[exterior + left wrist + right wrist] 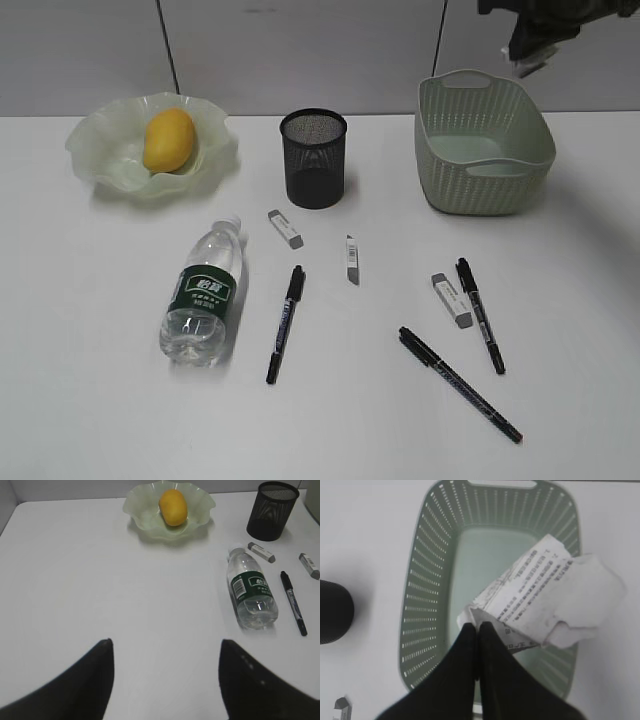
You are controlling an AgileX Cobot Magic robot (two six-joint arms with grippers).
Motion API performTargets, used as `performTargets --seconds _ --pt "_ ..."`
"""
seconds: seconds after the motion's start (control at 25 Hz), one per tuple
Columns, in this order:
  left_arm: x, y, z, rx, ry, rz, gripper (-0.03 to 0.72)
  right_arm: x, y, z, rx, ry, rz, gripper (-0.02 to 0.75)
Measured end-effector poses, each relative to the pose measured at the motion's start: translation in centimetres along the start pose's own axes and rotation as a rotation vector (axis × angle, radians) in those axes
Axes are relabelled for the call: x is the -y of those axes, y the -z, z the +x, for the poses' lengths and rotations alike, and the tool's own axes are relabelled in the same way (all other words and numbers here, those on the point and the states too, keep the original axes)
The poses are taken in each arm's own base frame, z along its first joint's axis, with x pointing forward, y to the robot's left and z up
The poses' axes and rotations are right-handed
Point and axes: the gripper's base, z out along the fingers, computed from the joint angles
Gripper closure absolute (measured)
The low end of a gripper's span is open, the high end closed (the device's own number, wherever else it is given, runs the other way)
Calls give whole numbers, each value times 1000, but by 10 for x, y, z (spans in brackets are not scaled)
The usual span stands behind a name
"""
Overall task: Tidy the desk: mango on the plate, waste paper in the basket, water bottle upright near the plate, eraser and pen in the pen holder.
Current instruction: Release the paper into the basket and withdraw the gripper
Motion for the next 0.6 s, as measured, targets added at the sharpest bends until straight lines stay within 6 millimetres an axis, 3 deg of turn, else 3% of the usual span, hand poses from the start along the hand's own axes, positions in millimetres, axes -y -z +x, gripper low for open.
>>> performTargets --seconds 0.2,0.32,0.4,0.52,0.6 --pt "0 0 0 0 0 0 190 1 -53 13 -90 -8 2 724" --pt "0 0 0 0 0 0 190 1 -70 20 -128 -12 3 687" --pt "0 0 0 0 0 0 190 1 -74 22 -138 -17 -3 561" --pt "0 0 0 0 0 0 190 0 -73 20 -129 -20 -7 272" --pt "0 0 0 0 0 0 190 0 -72 17 -118 -20 -9 143"
